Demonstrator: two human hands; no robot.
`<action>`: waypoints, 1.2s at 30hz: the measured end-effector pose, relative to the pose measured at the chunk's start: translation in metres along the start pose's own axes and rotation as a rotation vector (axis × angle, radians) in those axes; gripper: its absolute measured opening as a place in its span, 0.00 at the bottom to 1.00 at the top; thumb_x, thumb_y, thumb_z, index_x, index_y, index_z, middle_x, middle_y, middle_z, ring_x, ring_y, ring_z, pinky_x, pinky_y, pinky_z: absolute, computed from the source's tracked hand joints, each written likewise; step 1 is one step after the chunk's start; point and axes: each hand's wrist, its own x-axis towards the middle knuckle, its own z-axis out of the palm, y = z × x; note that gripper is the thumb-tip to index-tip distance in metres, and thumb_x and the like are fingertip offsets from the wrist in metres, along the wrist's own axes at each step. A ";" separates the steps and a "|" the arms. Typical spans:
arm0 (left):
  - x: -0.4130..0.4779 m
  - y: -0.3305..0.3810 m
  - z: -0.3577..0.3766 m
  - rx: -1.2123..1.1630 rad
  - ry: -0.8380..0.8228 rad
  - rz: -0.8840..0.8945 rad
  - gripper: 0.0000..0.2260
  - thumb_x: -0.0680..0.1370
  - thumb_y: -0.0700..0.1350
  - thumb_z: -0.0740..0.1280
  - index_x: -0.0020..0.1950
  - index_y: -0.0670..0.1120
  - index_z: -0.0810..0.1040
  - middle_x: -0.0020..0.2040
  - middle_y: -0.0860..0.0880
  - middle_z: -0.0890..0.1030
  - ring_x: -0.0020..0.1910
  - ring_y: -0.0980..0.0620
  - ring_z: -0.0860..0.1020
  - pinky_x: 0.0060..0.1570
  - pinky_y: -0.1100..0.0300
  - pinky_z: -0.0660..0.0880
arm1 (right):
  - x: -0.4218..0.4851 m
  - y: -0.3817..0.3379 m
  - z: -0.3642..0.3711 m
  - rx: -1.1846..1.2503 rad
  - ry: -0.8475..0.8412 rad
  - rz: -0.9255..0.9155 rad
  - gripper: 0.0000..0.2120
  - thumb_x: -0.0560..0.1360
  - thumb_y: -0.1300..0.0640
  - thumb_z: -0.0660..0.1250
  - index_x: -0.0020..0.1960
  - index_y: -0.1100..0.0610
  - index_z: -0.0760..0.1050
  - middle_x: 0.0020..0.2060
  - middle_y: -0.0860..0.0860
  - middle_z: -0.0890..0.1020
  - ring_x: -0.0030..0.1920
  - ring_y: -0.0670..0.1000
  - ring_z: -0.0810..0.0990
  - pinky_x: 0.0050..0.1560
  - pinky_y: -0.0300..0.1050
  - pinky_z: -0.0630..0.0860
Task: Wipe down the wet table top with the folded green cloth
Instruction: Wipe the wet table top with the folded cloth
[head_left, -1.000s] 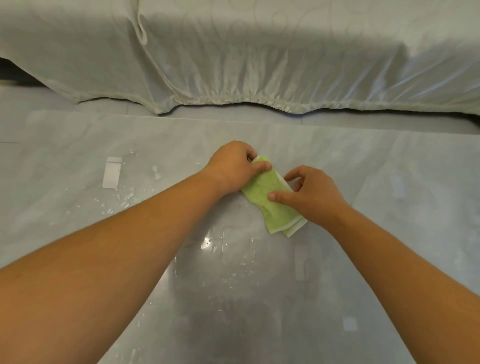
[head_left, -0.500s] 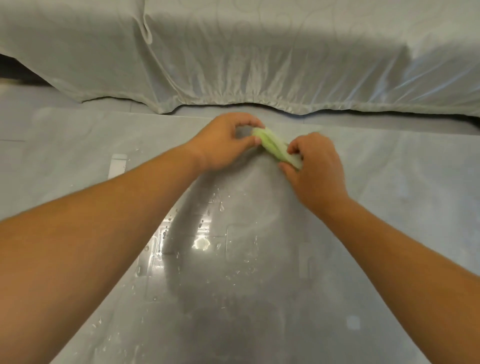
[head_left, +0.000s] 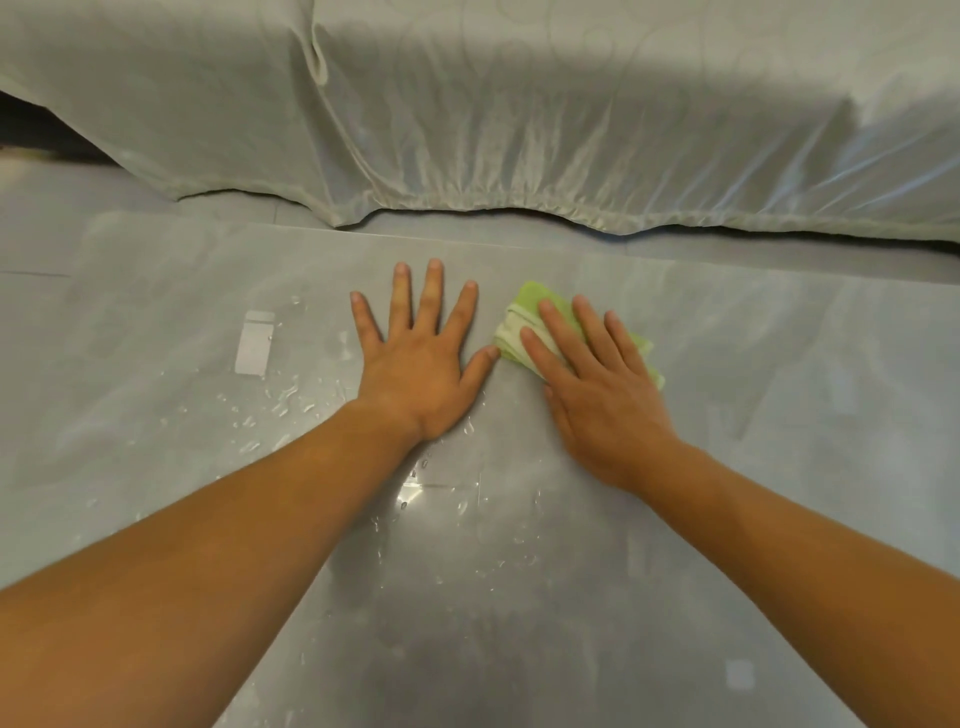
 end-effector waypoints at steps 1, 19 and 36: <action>0.000 0.000 0.000 -0.003 -0.002 -0.002 0.32 0.79 0.69 0.39 0.80 0.58 0.37 0.81 0.48 0.33 0.78 0.42 0.30 0.70 0.29 0.34 | -0.004 -0.001 0.003 -0.006 -0.002 -0.013 0.26 0.81 0.53 0.55 0.79 0.53 0.60 0.80 0.54 0.58 0.79 0.62 0.53 0.76 0.64 0.54; -0.001 -0.005 -0.011 -0.260 -0.035 -0.008 0.30 0.82 0.63 0.41 0.82 0.51 0.45 0.82 0.52 0.38 0.78 0.50 0.31 0.72 0.37 0.28 | 0.043 0.030 -0.004 0.038 0.009 0.151 0.25 0.81 0.48 0.52 0.77 0.49 0.64 0.79 0.53 0.62 0.75 0.63 0.64 0.74 0.59 0.58; -0.126 0.001 0.032 -0.152 0.030 -0.142 0.29 0.82 0.61 0.39 0.82 0.54 0.43 0.81 0.47 0.36 0.78 0.47 0.30 0.75 0.42 0.32 | -0.003 -0.034 0.003 0.164 0.027 0.161 0.25 0.80 0.52 0.52 0.78 0.47 0.61 0.80 0.52 0.58 0.78 0.62 0.57 0.74 0.62 0.57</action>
